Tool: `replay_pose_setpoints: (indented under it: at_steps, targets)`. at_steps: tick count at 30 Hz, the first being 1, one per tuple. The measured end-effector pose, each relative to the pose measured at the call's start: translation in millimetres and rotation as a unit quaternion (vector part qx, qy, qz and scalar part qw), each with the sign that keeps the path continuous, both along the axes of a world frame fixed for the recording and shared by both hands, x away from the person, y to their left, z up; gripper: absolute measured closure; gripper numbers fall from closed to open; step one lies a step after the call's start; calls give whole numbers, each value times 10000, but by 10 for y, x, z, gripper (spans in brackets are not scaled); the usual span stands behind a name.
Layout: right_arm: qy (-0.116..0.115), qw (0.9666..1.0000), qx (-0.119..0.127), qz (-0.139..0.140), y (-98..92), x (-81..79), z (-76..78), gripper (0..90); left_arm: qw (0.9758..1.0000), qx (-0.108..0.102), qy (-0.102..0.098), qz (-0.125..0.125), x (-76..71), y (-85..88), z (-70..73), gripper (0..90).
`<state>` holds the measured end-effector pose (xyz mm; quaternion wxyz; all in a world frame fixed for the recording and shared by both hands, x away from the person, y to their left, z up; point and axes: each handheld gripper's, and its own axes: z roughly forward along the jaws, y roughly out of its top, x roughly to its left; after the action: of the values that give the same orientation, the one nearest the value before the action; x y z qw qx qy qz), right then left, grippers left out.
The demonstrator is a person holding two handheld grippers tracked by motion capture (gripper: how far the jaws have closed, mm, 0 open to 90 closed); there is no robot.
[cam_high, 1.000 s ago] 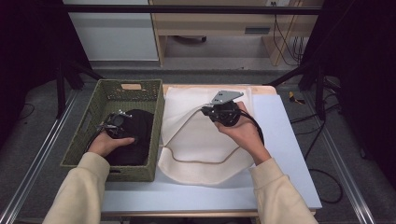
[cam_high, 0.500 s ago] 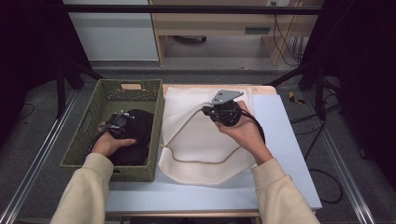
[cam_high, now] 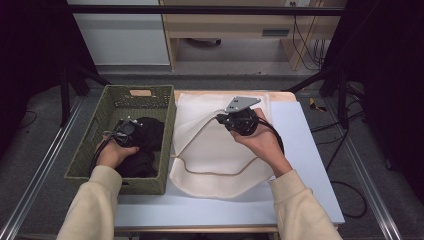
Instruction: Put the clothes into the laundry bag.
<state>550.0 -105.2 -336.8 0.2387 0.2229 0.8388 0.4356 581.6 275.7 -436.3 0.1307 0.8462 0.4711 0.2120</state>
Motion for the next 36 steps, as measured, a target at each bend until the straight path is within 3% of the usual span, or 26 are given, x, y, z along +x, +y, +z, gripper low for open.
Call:
replay_pose_setpoints:
  at_steps: [1, 8, 10, 11, 14, 17, 19, 22, 23, 24, 25, 26, 29, 31, 32, 33, 36]
  targets:
    - [9, 10000, 15, -21, -4, 4, 5, 870, 10000, 6, -3, 18, -3, 0, 8, 576]
    - [29, 10000, -9, -4, 4, 36, 36, 870, 9999, -15, -154, 57, -5, 28, 83, 637]
    - [10, 10000, -23, 14, 11, 39, 50, 870, 9995, -87, -296, 76, -16, 52, 118, 643]
    - [12, 10000, -18, -2, 15, 38, 62, 870, 9988, -235, -410, 116, -33, 93, 166, 646]
    - [19, 10000, -3, 1, 16, 51, 66, 870, 9978, -297, -579, 117, -58, 128, 229, 648]
    - [84, 10000, -38, 3, 22, 70, 69, 870, 9947, -413, -943, 10, -134, 178, 365, 647]
    - [94, 9999, -63, 15, 24, 79, 76, 870, 9942, -419, -993, -38, -153, 188, 401, 648]
    - [120, 9999, -84, 0, 21, 92, 95, 870, 9904, -604, -1243, -94, -218, 229, 525, 647]
    - [135, 9999, -84, 11, 18, 100, 99, 871, 9878, -644, -1406, -176, -270, 235, 624, 647]
    - [135, 9999, -84, 11, 18, 100, 99, 871, 9878, -644, -1406, -176, -270, 235, 624, 647]
    - [176, 9998, -71, 26, 18, 118, 101, 870, 9844, -663, -1607, -279, -329, 232, 728, 647]
    - [176, 9998, -71, 26, 18, 118, 101, 870, 9844, -663, -1607, -279, -329, 232, 728, 647]
    - [252, 9996, -105, 48, 17, 151, 99, 870, 9803, -729, -1769, -486, -426, 219, 887, 646]
    - [319, 9994, -92, 51, 18, 174, 116, 871, 9747, -753, -1990, -691, -538, 204, 1031, 646]
    - [319, 9994, -92, 51, 18, 174, 116, 871, 9747, -753, -1990, -691, -538, 204, 1031, 646]
    - [330, 9994, -112, 65, 18, 178, 122, 871, 9717, -809, -2083, -762, -591, 192, 1099, 646]
    - [382, 9991, -125, 98, 32, 190, 141, 871, 9665, -944, -2172, -984, -692, 126, 1232, 645]
